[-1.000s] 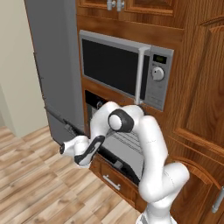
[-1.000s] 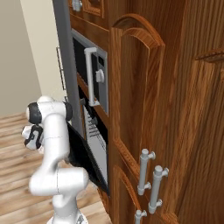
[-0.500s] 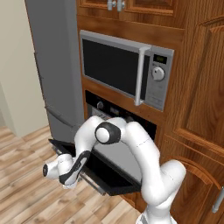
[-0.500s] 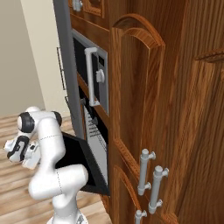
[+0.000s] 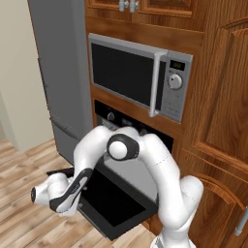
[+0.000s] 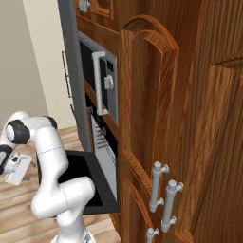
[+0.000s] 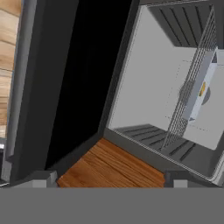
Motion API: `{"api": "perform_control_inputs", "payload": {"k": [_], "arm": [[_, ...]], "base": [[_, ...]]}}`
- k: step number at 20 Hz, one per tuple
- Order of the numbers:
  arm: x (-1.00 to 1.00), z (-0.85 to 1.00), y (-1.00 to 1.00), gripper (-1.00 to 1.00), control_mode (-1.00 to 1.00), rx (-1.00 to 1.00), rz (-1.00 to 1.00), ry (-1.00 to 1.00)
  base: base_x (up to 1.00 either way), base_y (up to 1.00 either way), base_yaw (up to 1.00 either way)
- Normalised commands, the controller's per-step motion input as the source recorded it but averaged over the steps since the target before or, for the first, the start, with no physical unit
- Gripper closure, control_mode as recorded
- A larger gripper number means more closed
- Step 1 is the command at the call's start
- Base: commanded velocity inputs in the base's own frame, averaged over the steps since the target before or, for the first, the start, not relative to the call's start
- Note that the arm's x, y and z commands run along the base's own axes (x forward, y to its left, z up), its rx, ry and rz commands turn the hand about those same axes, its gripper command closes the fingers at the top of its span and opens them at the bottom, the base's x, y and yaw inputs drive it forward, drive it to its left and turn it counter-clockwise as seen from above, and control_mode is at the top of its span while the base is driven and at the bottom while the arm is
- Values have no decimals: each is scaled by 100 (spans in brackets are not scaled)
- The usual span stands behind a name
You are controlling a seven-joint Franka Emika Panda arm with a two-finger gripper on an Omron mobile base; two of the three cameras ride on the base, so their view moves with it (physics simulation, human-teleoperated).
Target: Take the baked cake out of the oven and place it on the plate for cooling. Then close the oven door.
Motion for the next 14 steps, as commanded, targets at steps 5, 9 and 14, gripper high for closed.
{"api": "perform_control_inputs", "payload": {"k": [5,9,14], "arm": [[5,53,-33,-100,-100,0,-1,0],[33,5,-68,-100,-100,-7,-3,-2],[33,0,-70,-100,-100,-9,0,-8]], "base": [[0,0,0],[0,0,0],[0,0,0]]}}
